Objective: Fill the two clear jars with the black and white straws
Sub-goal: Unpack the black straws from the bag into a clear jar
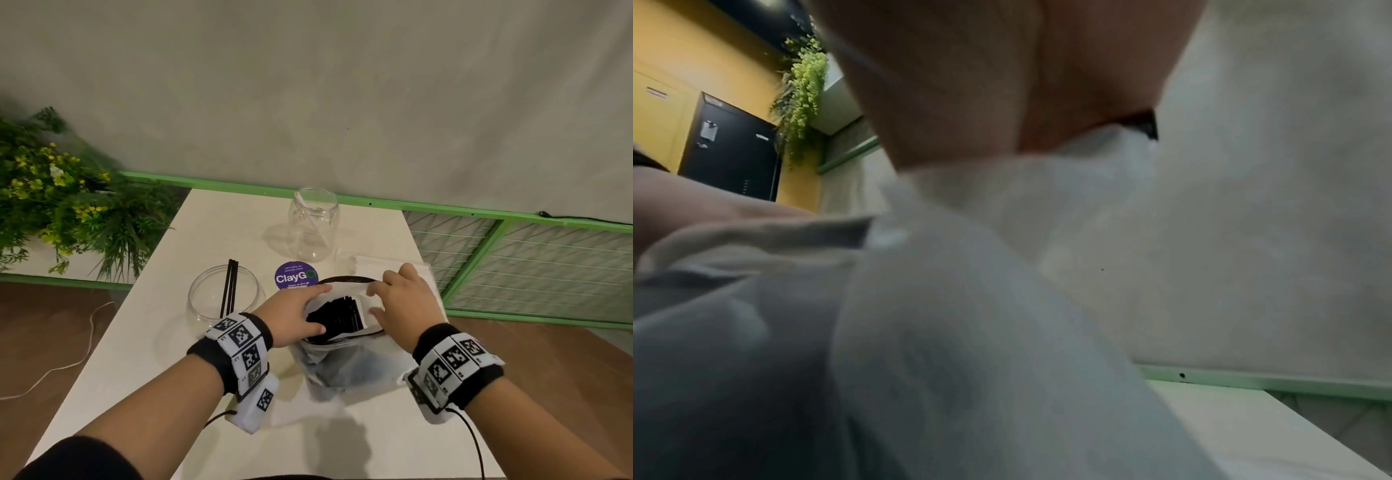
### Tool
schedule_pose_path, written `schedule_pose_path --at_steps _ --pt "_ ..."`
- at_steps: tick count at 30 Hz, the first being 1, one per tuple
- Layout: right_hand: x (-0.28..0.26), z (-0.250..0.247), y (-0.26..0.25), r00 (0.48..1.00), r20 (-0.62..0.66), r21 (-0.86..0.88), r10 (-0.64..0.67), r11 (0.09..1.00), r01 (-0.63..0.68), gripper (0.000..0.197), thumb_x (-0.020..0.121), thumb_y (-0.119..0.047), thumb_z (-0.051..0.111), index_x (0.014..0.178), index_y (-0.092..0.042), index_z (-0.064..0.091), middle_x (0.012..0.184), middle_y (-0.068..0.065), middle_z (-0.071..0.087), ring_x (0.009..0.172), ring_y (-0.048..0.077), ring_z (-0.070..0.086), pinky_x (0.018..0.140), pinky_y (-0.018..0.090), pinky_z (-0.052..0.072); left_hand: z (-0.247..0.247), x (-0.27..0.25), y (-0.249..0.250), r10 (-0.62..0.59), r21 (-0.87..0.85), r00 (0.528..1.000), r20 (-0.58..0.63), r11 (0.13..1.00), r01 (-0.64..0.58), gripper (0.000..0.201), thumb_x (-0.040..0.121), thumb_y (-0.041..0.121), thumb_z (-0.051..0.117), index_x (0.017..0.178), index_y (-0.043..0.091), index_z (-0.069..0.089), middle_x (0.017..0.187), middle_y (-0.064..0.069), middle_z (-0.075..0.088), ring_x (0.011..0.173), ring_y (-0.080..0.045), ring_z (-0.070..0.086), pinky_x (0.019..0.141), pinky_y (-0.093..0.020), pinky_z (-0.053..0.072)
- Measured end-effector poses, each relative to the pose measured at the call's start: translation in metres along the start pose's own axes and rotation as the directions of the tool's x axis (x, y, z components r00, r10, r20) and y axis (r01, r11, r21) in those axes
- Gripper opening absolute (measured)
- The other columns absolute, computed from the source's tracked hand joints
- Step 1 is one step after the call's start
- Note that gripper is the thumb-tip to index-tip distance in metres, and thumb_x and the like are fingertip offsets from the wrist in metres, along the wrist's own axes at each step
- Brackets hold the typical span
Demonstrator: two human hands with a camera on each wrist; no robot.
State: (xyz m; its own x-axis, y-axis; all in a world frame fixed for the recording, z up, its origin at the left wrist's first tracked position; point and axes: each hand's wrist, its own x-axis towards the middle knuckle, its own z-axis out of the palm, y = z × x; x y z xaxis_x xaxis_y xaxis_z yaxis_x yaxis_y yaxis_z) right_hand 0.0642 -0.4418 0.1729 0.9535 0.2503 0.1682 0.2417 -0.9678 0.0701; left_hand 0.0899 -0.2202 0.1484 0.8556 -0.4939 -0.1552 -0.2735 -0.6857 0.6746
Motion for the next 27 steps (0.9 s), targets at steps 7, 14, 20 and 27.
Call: schedule_pose_path --at_steps 7,14,20,27 --pt "-0.010 0.019 0.003 0.983 -0.173 0.085 -0.065 0.993 0.080 0.041 0.050 0.014 0.069 0.068 -0.022 0.066 0.072 -0.001 0.050 0.074 0.029 0.058 0.084 0.047 0.045 0.001 -0.009 -0.010 -0.022 -0.081 0.999 -0.031 0.997 0.020 0.069 0.077 0.025 0.075 0.138 0.035 0.044 0.132 0.002 0.057 0.118 -0.011 0.052 0.096 -0.019 0.038" --pt "-0.009 0.017 -0.027 0.959 0.263 0.750 -0.106 0.648 -0.134 0.061 0.084 -0.037 0.070 0.137 -0.020 0.047 0.124 -0.007 0.045 0.112 0.003 0.046 0.094 0.005 0.026 -0.005 -0.032 -0.022 -0.078 -0.162 0.986 -0.147 0.985 0.054 0.063 0.076 0.013 0.072 0.134 0.029 0.052 0.129 0.001 0.061 0.113 -0.006 0.056 0.093 -0.012 0.038" --pt "0.007 0.035 -0.070 0.803 0.460 0.677 -0.380 0.735 -0.040 0.105 0.067 -0.041 0.084 0.149 -0.034 0.020 0.137 0.002 0.051 0.125 0.016 0.047 0.098 0.020 0.034 -0.036 -0.066 -0.046 -0.140 -0.156 0.980 -0.140 0.981 0.118 0.061 0.076 0.010 0.070 0.133 0.026 0.054 0.126 0.006 0.061 0.115 -0.004 0.054 0.099 -0.017 0.040" --pt "0.040 0.047 -0.132 0.863 0.315 0.694 -0.396 0.716 0.075 0.068 0.068 -0.041 0.076 0.130 -0.028 0.053 0.123 -0.003 0.063 0.114 0.017 0.056 0.098 0.034 0.043 -0.070 -0.095 -0.091 -0.270 -0.191 0.938 -0.216 0.954 0.231 0.058 0.077 0.010 0.071 0.131 0.022 0.055 0.131 0.001 0.058 0.117 -0.009 0.053 0.097 -0.020 0.040"
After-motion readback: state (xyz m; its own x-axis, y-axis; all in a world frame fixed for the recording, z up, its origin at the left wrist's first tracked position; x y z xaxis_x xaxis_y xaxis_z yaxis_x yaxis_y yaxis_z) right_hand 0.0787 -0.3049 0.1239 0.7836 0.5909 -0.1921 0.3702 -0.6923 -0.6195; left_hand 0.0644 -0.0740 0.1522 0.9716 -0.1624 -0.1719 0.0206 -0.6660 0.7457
